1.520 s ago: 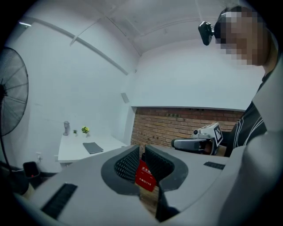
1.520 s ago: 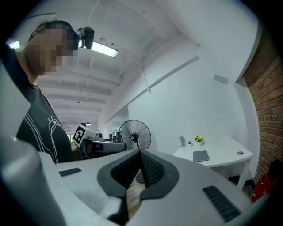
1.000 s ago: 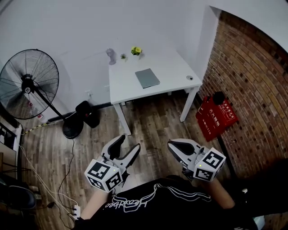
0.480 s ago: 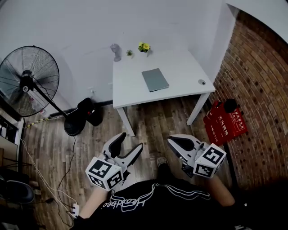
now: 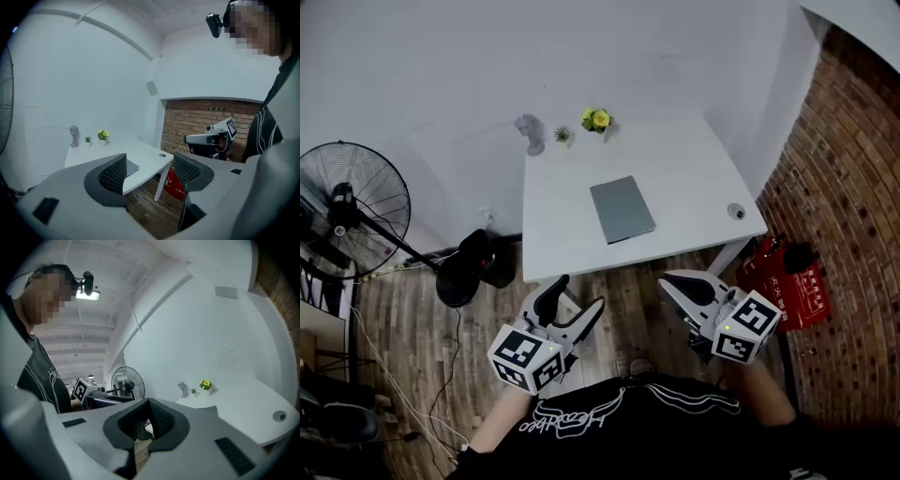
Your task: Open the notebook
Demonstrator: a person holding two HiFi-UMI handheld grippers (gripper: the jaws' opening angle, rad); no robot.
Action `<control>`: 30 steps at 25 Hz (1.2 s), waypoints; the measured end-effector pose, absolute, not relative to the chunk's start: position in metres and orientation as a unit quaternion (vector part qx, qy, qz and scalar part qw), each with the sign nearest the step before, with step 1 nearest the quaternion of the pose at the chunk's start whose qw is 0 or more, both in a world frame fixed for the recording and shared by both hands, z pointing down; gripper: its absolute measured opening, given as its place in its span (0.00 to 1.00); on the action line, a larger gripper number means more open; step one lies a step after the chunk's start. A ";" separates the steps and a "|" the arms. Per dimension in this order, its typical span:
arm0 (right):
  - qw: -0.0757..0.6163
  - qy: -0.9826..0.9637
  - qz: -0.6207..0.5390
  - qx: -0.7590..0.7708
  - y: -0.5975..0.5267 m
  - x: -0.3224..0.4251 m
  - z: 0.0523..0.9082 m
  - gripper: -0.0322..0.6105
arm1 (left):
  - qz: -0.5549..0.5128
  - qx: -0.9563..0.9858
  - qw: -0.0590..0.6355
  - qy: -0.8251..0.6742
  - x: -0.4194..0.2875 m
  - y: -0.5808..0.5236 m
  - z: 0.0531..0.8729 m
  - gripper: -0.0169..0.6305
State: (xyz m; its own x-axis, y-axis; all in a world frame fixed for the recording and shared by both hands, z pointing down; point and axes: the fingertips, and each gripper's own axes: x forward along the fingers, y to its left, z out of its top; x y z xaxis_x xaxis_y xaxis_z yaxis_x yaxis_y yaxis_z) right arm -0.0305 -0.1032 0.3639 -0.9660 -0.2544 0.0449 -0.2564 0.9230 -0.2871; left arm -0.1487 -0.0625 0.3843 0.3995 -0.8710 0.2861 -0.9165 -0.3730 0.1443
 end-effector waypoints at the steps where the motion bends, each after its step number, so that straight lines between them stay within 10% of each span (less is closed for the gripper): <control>1: 0.002 -0.979 0.149 0.137 -0.120 -0.027 0.365 0.05 | 0.087 0.825 0.142 -0.539 -0.147 -0.080 0.388 0.52; 30: 0.023 -0.950 0.216 0.225 -0.273 0.018 0.413 0.05 | 0.323 0.824 0.133 -0.445 -0.084 -0.308 0.549 0.52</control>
